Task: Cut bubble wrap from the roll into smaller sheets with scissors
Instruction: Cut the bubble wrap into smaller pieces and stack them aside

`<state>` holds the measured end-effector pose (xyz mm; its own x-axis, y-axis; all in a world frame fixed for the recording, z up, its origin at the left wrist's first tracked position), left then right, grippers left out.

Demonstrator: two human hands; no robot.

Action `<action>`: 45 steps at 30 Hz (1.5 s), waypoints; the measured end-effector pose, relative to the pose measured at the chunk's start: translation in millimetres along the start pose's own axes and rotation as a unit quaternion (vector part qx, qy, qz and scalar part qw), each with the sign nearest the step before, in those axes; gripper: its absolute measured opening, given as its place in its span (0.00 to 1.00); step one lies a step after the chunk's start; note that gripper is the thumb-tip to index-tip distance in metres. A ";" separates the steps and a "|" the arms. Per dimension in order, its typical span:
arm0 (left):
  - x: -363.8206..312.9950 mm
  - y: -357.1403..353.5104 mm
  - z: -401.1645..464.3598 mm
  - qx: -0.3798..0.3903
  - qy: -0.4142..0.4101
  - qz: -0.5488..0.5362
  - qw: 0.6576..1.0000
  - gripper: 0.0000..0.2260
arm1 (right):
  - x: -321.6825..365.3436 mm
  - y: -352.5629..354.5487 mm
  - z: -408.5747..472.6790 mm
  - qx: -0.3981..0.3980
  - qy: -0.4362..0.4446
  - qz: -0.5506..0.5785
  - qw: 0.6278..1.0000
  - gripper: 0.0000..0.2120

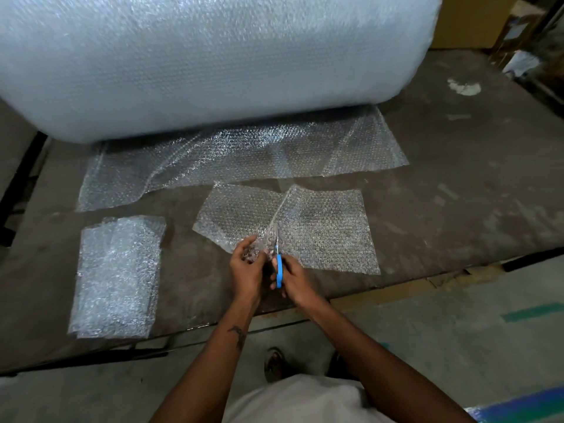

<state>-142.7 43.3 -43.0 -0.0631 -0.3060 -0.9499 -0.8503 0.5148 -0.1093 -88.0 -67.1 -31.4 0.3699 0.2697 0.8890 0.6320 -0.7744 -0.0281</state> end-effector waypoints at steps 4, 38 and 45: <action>-5.6 -4.6 4.4 0.019 0.026 -0.006 0.999 0.12 | 0.3 -1.8 -4.6 -0.004 -0.002 -0.007 1.000 0.06; -24.9 8.6 6.5 -0.104 -0.084 0.095 0.986 0.20 | 21.3 -0.4 -0.9 0.096 -0.090 0.123 0.984 0.24; -30.5 29.6 -42.9 -0.252 -0.116 0.457 0.845 0.24 | 17.1 11.2 8.1 0.093 -0.103 0.058 0.989 0.21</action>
<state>-188.4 33.5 -4.7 -0.7600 0.2298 -0.6079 -0.6195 0.0266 0.7845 -69.1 -66.5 -20.2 0.5663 0.3106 0.7634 0.6845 -0.6932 -0.2258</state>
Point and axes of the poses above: each hand's wrist, its own z-axis towards the middle knuckle, its own y-axis out of the back of the hand, x = y × z, the point moved 2 cm from there along z, towards the middle knuckle
